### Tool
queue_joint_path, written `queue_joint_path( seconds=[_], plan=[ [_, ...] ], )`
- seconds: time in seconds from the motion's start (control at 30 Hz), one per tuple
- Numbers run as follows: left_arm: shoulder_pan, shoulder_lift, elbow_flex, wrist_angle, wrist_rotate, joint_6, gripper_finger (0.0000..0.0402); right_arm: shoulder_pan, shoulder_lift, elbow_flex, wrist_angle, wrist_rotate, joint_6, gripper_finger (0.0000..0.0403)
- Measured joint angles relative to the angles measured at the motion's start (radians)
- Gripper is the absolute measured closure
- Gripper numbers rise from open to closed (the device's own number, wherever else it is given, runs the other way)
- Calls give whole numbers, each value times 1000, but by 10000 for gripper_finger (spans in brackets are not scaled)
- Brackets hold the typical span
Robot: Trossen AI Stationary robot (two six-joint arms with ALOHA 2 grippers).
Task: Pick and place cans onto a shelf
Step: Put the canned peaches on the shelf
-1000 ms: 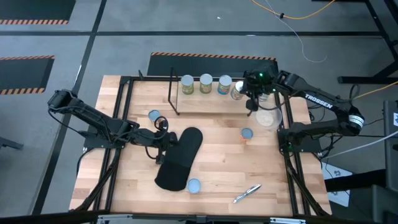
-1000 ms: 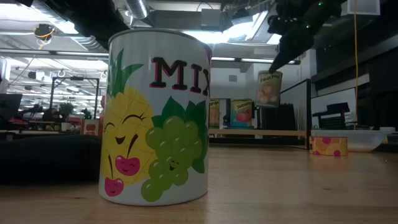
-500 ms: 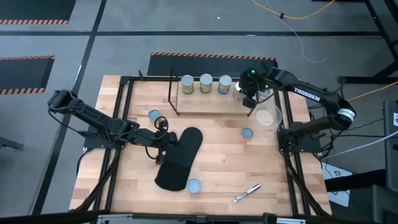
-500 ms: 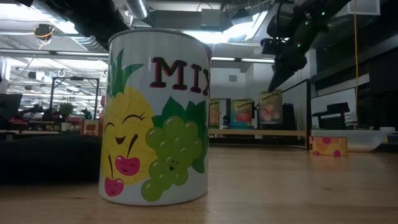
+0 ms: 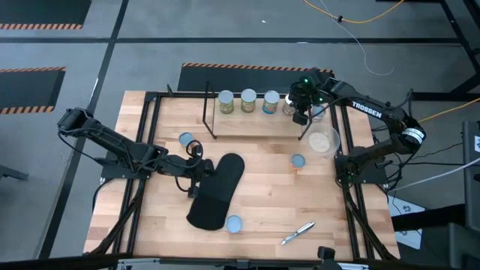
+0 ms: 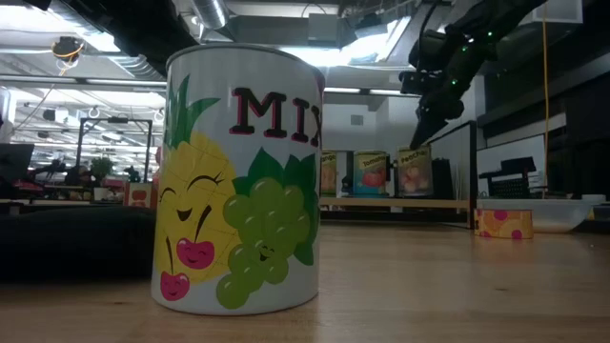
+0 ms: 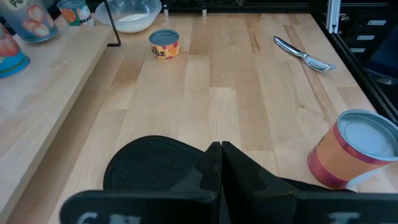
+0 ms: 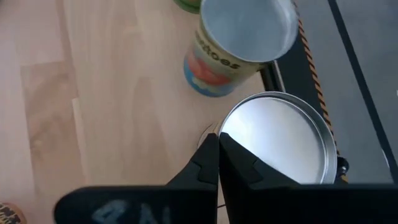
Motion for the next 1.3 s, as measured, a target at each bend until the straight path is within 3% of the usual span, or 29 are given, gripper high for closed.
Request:
queue_joint_path(
  seconds=[0.33, 0.57, 1.3],
  plan=[
    [0, 0, 0, 0, 0, 0, 400, -41, 3, 0, 11, -4, 0, 396],
    [0, 0, 0, 0, 0, 0, 400, -52, 31, 0, 9, -78, 0, 396],
    [0, 0, 0, 0, 0, 0, 399, -52, 47, 1, 12, -79, 3, 381]
  ],
)
